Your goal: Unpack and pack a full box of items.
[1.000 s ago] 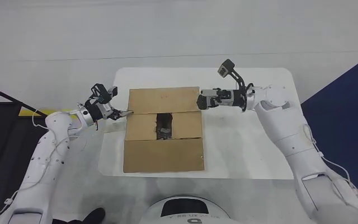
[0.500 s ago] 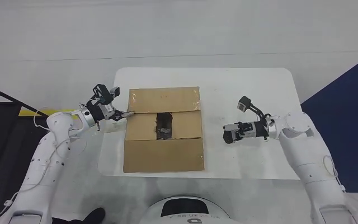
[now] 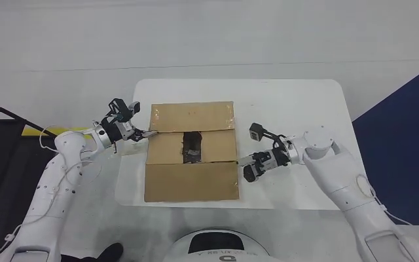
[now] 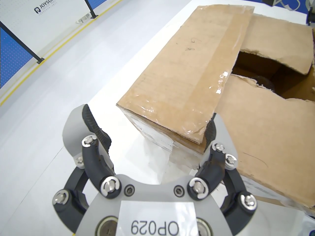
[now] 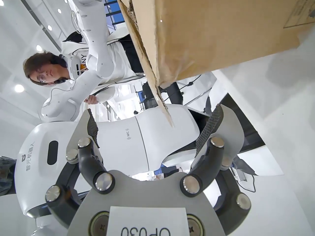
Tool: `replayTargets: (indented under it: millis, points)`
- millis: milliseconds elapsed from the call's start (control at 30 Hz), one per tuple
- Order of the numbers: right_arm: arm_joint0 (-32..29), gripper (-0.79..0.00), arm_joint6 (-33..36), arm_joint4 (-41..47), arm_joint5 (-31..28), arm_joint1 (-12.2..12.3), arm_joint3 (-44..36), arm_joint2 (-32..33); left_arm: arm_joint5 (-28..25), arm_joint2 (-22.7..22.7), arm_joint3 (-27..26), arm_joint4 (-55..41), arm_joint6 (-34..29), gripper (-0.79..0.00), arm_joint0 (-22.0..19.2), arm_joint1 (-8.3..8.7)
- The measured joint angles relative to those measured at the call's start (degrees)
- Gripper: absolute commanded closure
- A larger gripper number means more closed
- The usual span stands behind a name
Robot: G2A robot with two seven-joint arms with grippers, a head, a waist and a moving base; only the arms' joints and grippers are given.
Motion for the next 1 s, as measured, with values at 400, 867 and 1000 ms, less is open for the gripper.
replayTargets:
  millis: [400, 867, 1000]
  points:
    - [5.95, -0.785, 0.5, 27.59, -2.5, 0.4, 5.64, -11.35, 0.0, 0.0, 0.0, 0.0, 0.0, -0.785, 0.0, 0.0]
    - [10.37, -0.785, -0.5, 33.32, -18.03, 0.98, 11.99, -13.27, 3.88, -3.61, -1.76, -0.9, 1.28, -0.785, 1.41, 0.59]
    - [10.74, -0.785, -4.23, 29.92, -22.37, 0.35, 9.69, -13.37, 5.07, -8.37, -1.9, -1.74, 3.37, -0.785, 2.76, 1.42]
